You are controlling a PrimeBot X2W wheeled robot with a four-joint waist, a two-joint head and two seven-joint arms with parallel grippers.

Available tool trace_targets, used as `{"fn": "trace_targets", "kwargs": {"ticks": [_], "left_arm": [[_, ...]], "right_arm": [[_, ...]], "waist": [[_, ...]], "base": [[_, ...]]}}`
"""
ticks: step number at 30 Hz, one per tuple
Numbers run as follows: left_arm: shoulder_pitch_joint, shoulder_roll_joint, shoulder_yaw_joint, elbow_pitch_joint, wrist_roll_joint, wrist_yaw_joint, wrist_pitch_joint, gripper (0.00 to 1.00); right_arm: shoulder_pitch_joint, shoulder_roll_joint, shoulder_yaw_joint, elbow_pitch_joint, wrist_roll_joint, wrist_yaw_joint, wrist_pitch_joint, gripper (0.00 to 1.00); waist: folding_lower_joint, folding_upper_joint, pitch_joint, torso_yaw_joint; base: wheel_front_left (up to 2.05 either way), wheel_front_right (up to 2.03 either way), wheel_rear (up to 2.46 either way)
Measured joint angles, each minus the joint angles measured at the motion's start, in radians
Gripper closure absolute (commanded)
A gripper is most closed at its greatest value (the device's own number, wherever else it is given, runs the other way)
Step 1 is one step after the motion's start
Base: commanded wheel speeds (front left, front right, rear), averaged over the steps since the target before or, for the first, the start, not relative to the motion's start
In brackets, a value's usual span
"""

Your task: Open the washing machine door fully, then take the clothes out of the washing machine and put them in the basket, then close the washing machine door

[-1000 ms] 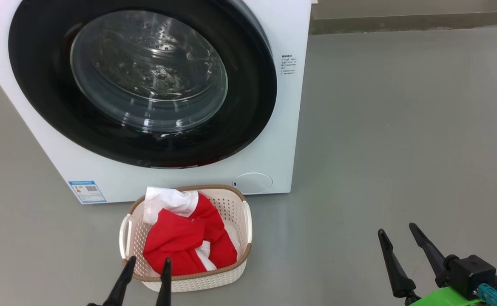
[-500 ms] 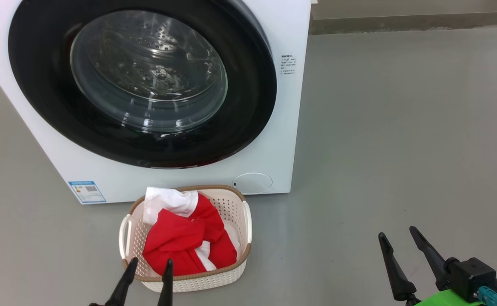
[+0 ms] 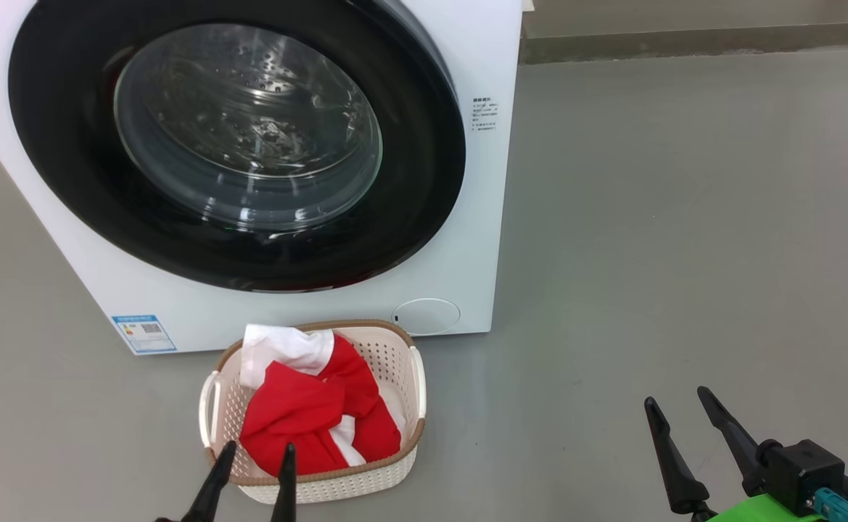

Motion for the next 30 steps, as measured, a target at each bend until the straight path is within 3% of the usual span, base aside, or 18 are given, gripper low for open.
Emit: {"fn": "trace_targets", "kwargs": {"ticks": [2, 3, 14, 30], "left_arm": [[0.0, 0.0, -0.002, 0.0, 0.0, 0.0, 0.0, 0.0], [0.0, -0.001, -0.003, 0.005, 0.001, 0.0, 0.0, 1.0], [0.018, -0.029, -0.016, 0.139, -0.002, -0.001, 0.0, 1.0], [0.019, -0.032, 0.007, 0.153, -0.181, -0.028, 0.029, 1.0]], "right_arm": [[0.0, 0.0, 0.0, 0.0, 0.0, 0.0, 0.0, 0.0], [0.0, 0.001, 0.001, 0.005, 0.0, 0.0, 0.0, 1.0], [0.046, 0.019, 0.016, 0.15, 0.002, 0.0, 0.0, 1.0], [0.04, 0.016, 0.014, 0.157, 0.186, 0.0, 0.018, 1.0]], "waist": [[0.0, 0.0, -0.001, -0.002], [0.0, 0.0, -0.001, -0.002], [0.0, 0.0, 0.0, -0.003], [0.0002, 0.0, 0.004, -0.001]], "base": [[0.0, 0.0, 0.0], [0.0, 0.0, 0.0], [0.0, 0.0, 0.0], [0.0, 0.0, 0.0]]}}
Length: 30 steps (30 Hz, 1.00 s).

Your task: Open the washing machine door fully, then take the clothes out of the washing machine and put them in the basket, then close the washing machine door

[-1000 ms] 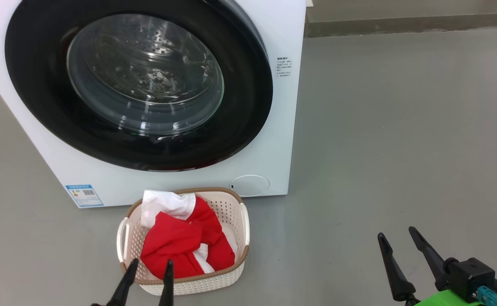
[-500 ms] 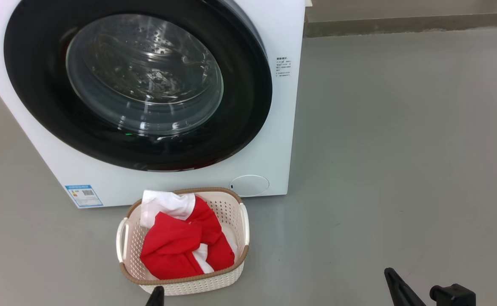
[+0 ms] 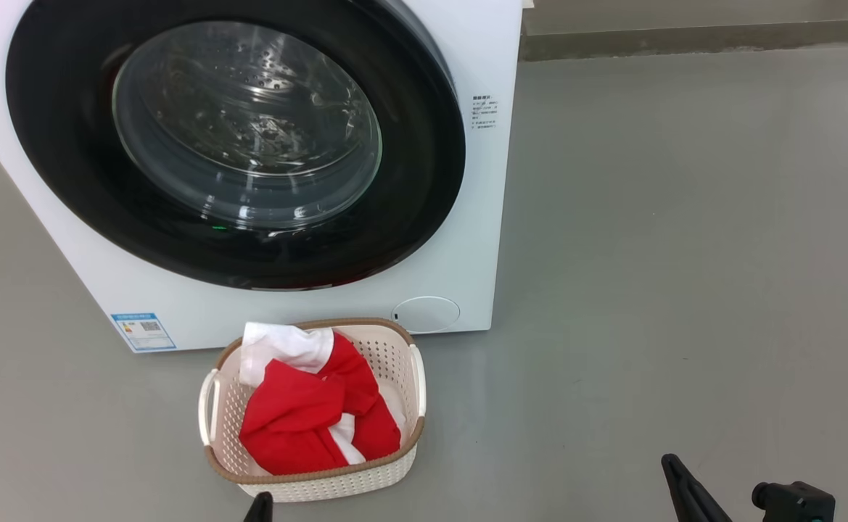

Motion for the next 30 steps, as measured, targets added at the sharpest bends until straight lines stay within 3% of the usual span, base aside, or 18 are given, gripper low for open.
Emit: {"fn": "trace_targets", "kwargs": {"ticks": [30], "left_arm": [[-0.047, -0.007, 0.068, 0.023, -0.333, -0.054, 0.059, 1.0]], "right_arm": [[-0.068, -0.012, -0.024, 0.016, 0.339, 0.0, 0.044, 1.0]], "waist": [[-0.0001, 0.0, 0.009, 0.004]], "base": [[0.0, 0.0, 0.0]]}}
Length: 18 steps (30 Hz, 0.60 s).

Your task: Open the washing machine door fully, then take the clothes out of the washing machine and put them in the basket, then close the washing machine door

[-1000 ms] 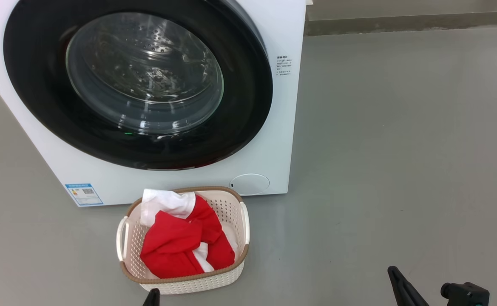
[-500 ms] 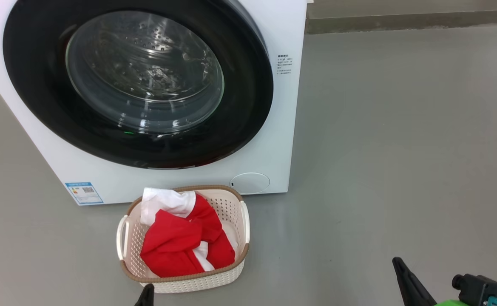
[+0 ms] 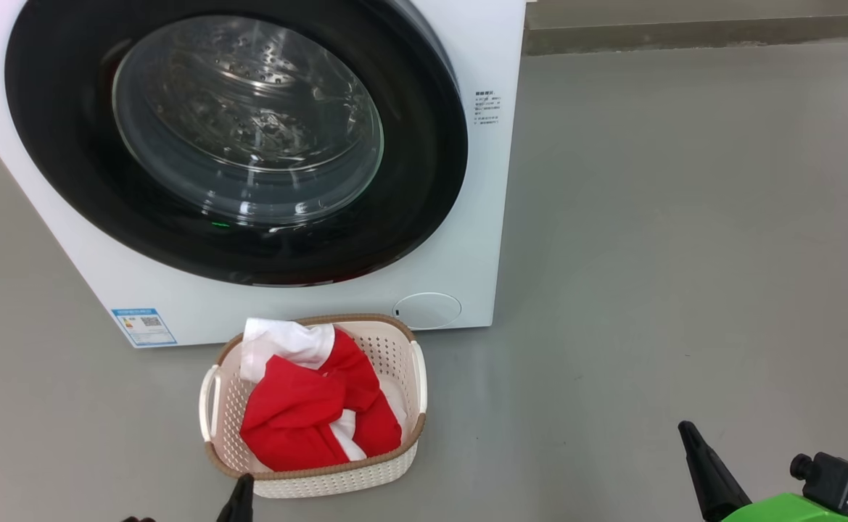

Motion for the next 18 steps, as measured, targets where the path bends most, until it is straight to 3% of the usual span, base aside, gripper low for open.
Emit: {"fn": "trace_targets", "kwargs": {"ticks": [18], "left_arm": [[-0.025, -0.009, 0.042, 0.014, -0.182, -0.03, 0.035, 1.0]], "right_arm": [[-0.037, -0.004, -0.013, 0.008, 0.187, 0.0, 0.026, 1.0]], "waist": [[0.0, 0.0, 0.005, 0.002]], "base": [[0.0, 0.0, 0.0]]}}
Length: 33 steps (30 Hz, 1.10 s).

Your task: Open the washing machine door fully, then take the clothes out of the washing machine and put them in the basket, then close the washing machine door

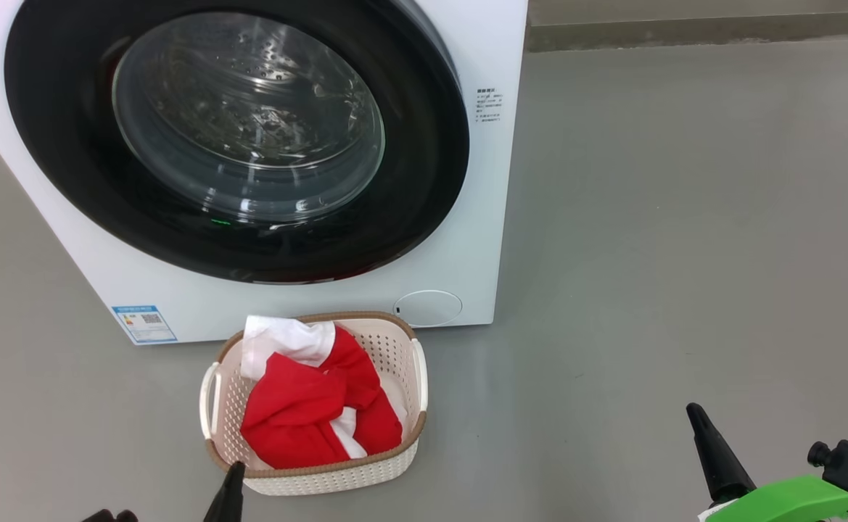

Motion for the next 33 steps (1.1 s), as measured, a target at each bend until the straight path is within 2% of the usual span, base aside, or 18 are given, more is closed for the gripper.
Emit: {"fn": "trace_targets", "kwargs": {"ticks": [33], "left_arm": [[-0.059, -0.015, 0.082, 0.023, -0.347, -0.058, 0.07, 1.0]], "right_arm": [[-0.06, -0.01, -0.038, 0.019, 0.358, 0.0, 0.054, 1.0]], "waist": [[0.0, 0.0, 0.009, 0.004]], "base": [[0.0, 0.0, 0.0]]}}
